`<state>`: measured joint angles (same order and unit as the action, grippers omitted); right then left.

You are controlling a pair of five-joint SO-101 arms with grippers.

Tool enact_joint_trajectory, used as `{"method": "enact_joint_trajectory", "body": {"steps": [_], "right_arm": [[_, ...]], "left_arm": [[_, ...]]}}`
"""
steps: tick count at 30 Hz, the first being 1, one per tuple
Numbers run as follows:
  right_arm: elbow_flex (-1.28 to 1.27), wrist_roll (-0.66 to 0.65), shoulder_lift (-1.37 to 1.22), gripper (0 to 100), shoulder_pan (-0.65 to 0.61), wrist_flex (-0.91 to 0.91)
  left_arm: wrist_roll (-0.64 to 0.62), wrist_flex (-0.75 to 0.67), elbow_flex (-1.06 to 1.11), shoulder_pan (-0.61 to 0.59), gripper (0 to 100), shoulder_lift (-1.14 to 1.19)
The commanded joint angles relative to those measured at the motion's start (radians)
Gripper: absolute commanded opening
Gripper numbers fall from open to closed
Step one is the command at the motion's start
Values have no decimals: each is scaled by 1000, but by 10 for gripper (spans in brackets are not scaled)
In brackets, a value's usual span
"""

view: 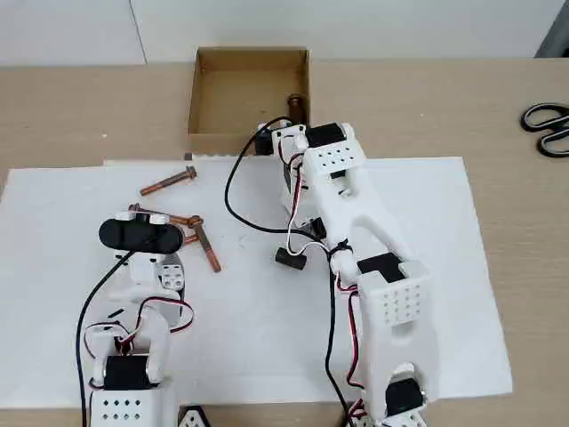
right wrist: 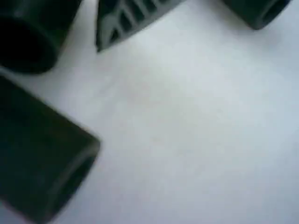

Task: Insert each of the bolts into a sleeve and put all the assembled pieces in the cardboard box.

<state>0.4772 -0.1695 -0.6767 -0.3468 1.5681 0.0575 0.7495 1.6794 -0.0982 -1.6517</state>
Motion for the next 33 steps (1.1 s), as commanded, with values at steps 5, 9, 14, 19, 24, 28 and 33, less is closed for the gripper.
{"method": "enact_joint_trajectory", "body": {"steps": [5, 9, 14, 19, 24, 28, 33], "right_arm": [[0, 2, -15, 84, 31, 16], [0, -3, -8, 6, 31, 22], [20, -3, 21, 10, 33, 53], [84, -9, 188, 6, 27, 93], [72, -25, 358, 2, 33, 122], [-3, -60, 475, 2, 44, 120], [-115, -64, 562, 2, 73, 116]], "left_arm": [[2, -25, -5, 2, 6, -9], [2, -25, -5, 2, 6, -9], [3, -25, -5, 2, 6, -9], [8, -20, -5, -5, 9, -9], [8, 23, -54, -6, 16, -5], [3, 133, -229, -6, 58, -2], [48, 216, -423, -6, 62, 31]]}}
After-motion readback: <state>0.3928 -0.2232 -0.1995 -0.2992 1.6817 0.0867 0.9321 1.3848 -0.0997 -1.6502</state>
